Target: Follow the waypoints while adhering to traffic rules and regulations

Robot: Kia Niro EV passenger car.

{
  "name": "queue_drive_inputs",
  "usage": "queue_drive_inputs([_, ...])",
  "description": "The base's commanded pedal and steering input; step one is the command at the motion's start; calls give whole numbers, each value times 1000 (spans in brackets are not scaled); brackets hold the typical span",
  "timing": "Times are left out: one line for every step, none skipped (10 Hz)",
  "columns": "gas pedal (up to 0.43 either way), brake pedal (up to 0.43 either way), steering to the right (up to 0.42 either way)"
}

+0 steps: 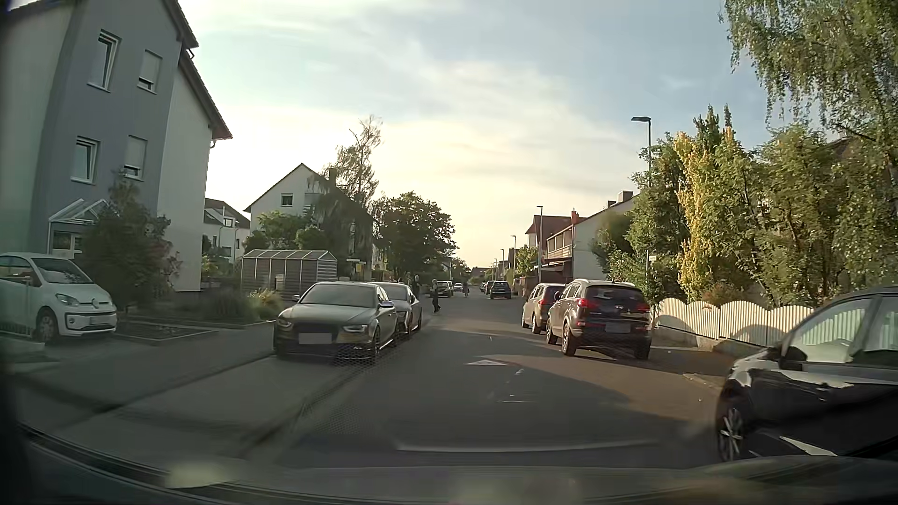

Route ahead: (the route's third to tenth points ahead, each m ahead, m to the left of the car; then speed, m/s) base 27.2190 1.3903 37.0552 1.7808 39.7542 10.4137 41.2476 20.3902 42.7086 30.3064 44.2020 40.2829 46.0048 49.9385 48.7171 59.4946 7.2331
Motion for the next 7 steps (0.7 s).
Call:
queue_drive_inputs([0, 43, 5])
queue_drive_inputs([0, 73, 5])
queue_drive_inputs([0, 110, 6])
queue_drive_inputs([0, 134, 6])
queue_drive_inputs([0, 165, 6])
queue_drive_inputs([0, 171, 6])
queue_drive_inputs([0, 183, 6])
